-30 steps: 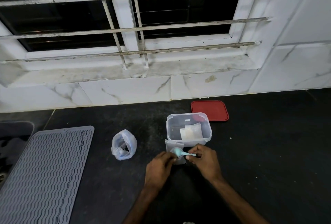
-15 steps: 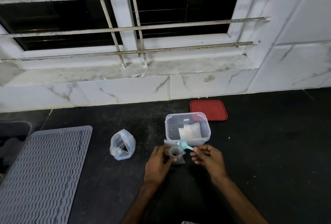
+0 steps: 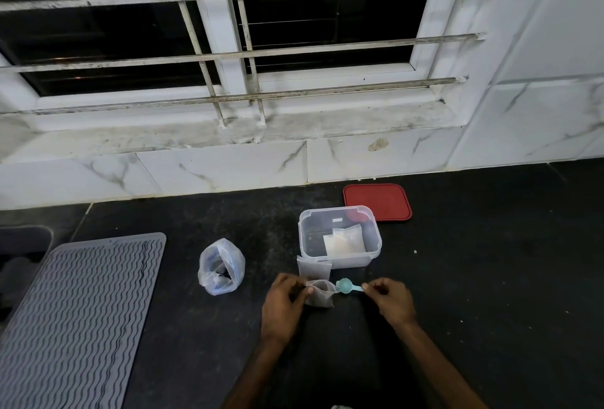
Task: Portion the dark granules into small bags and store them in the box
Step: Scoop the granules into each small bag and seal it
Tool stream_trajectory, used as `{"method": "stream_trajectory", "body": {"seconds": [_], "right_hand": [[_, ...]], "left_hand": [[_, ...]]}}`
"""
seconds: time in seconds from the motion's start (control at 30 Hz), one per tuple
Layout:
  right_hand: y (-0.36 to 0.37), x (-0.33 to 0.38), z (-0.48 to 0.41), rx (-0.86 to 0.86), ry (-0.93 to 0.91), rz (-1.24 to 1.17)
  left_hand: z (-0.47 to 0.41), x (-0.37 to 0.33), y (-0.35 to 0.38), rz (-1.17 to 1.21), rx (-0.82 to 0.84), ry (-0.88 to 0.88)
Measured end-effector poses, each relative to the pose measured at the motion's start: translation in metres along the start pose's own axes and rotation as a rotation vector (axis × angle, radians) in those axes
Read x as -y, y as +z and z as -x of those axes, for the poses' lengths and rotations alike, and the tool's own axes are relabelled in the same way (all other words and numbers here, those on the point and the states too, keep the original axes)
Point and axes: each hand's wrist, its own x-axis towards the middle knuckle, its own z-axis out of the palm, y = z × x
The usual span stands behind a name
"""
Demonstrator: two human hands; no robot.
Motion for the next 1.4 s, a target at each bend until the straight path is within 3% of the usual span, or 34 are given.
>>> {"method": "stream_trajectory", "body": {"seconds": [0.1, 0.17, 0.23, 0.33, 0.63, 0.73, 0.87, 1.03, 1.3, 1.4], "right_hand": [[-0.001, 0.004, 0.007, -0.135, -0.204, 0.398], [0.001, 0.016, 0.015, -0.143, -0.387, 0.352], [0.009, 0.029, 0.024, 0.036, -0.474, 0.112], [0.022, 0.04, 0.034, 0.225, -0.459, -0.07], [0.03, 0.041, 0.039, 0.199, -0.618, 0.15], [0.032, 0.037, 0.033, 0.119, -0.633, 0.189], [0.023, 0.047, 0.023, 0.018, -0.652, 0.436], [0.026, 0.07, 0.026, 0.008, -0.74, 0.806], [0.03, 0.068, 0.026, 0.134, -0.742, 0.541], [0.037, 0.07, 0.028, 0.091, -0.731, 0.632]], "left_hand": [[0.001, -0.003, -0.002, 0.056, -0.031, 0.019], [0.0, -0.004, -0.002, 0.105, -0.065, 0.026], [-0.003, -0.004, -0.002, 0.179, -0.07, 0.01], [-0.003, -0.006, -0.001, 0.23, -0.02, 0.003], [0.005, -0.002, -0.007, 0.228, -0.012, -0.031], [0.005, -0.004, -0.007, 0.182, 0.022, -0.016], [0.005, -0.009, -0.007, -0.076, 0.056, -0.001], [0.0, -0.018, -0.008, -0.1, 0.017, 0.027], [0.006, -0.019, -0.013, -0.012, 0.006, 0.069], [0.007, -0.021, -0.012, 0.008, 0.025, 0.044]]}}
